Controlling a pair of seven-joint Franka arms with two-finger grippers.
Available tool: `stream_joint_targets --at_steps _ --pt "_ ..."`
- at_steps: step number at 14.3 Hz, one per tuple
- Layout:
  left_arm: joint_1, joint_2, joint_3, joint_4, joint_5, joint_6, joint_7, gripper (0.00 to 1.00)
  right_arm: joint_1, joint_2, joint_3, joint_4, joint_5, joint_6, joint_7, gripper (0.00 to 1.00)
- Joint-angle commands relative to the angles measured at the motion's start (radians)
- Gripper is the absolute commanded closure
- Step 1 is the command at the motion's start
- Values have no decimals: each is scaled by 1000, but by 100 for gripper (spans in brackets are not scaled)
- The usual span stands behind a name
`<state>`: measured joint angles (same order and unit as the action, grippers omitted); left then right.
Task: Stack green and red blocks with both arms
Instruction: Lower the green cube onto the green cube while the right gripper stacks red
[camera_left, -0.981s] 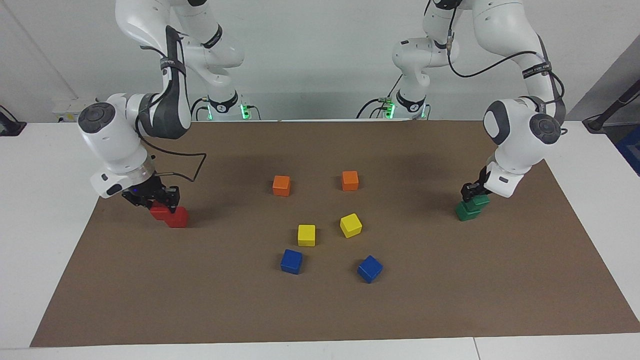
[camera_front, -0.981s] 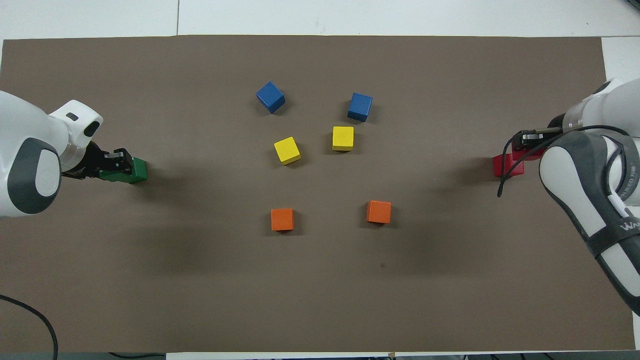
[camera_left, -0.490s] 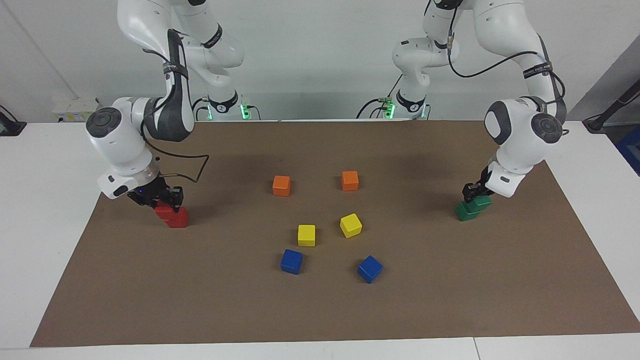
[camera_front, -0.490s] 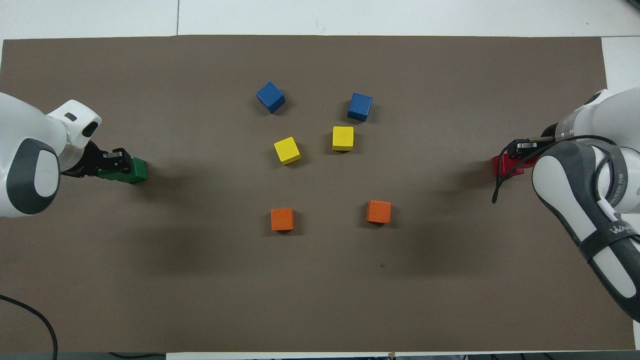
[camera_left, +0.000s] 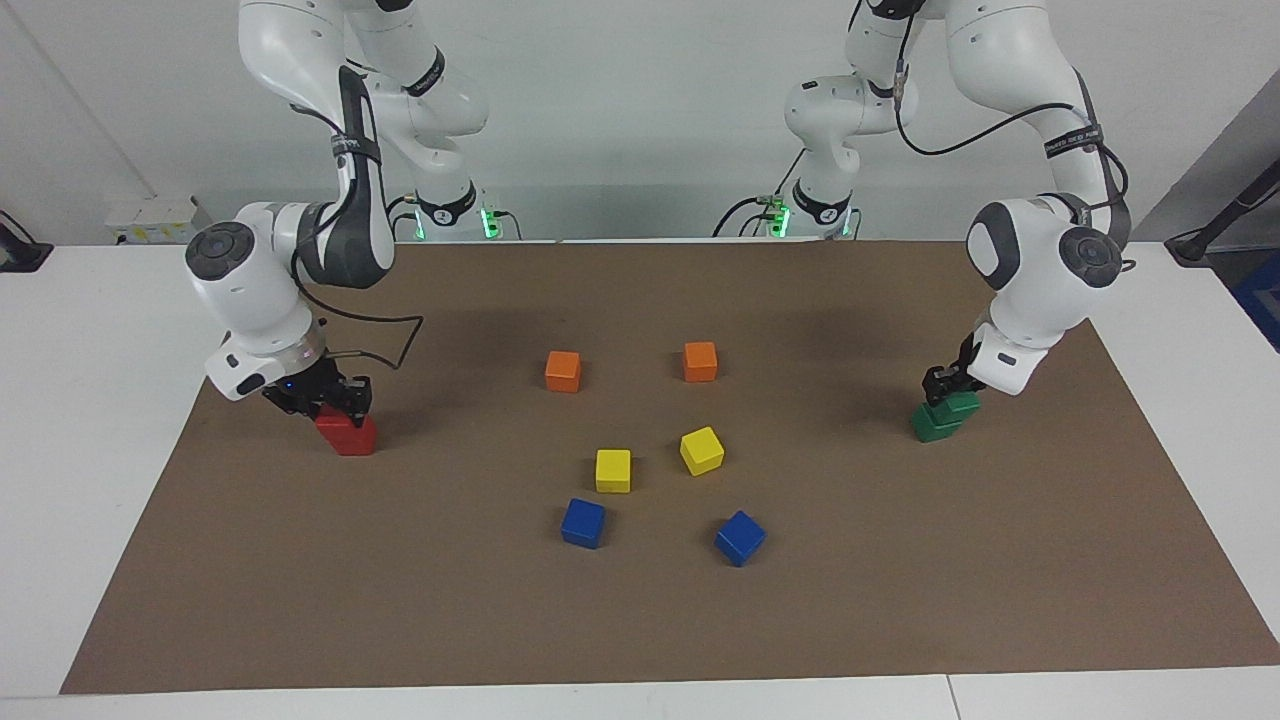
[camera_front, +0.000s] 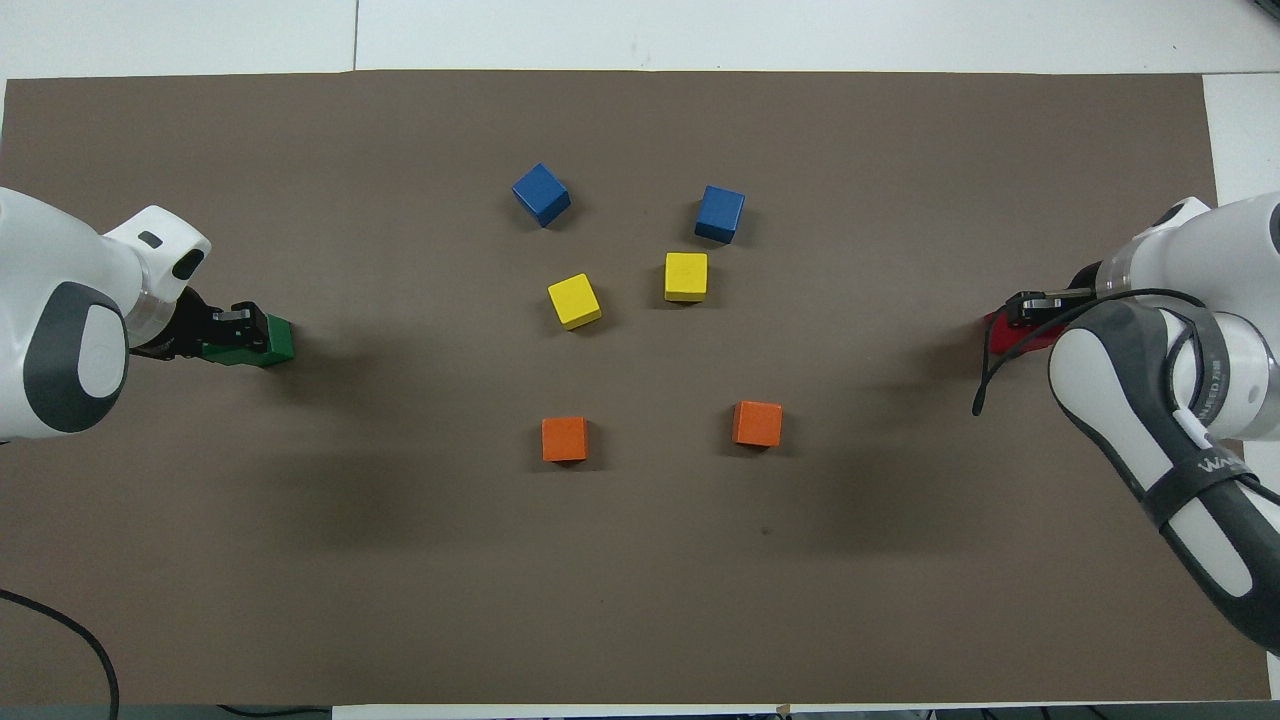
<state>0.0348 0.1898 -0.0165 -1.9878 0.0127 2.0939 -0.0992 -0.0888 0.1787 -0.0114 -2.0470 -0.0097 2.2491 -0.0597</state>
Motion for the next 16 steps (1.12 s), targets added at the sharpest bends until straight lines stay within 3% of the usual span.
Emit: stream_joint_targets --at_steps 1,2,3,4,11,16 --pt "0 -20 1 -34 -10 32 15 81 -20 -19 10 -28 13 21 -31 100" --pt "0 -20 1 -34 -10 32 15 58 -22 -19 10 -28 13 21 -35 100" --pt "0 -20 1 -34 -10 35 16 20 -23 -19 10 -28 13 21 -38 100" --pt "0 -20 1 -35 -10 38 16 0 -23 -19 10 -28 13 21 -38 100" --pt "2 -36 3 -10 -10 0 15 0 -25 -18 10 -28 13 44 -49 100" --pt "39 -125 4 121 -5 -219 29 0 -25 -18 10 -28 13 47 -46 100"
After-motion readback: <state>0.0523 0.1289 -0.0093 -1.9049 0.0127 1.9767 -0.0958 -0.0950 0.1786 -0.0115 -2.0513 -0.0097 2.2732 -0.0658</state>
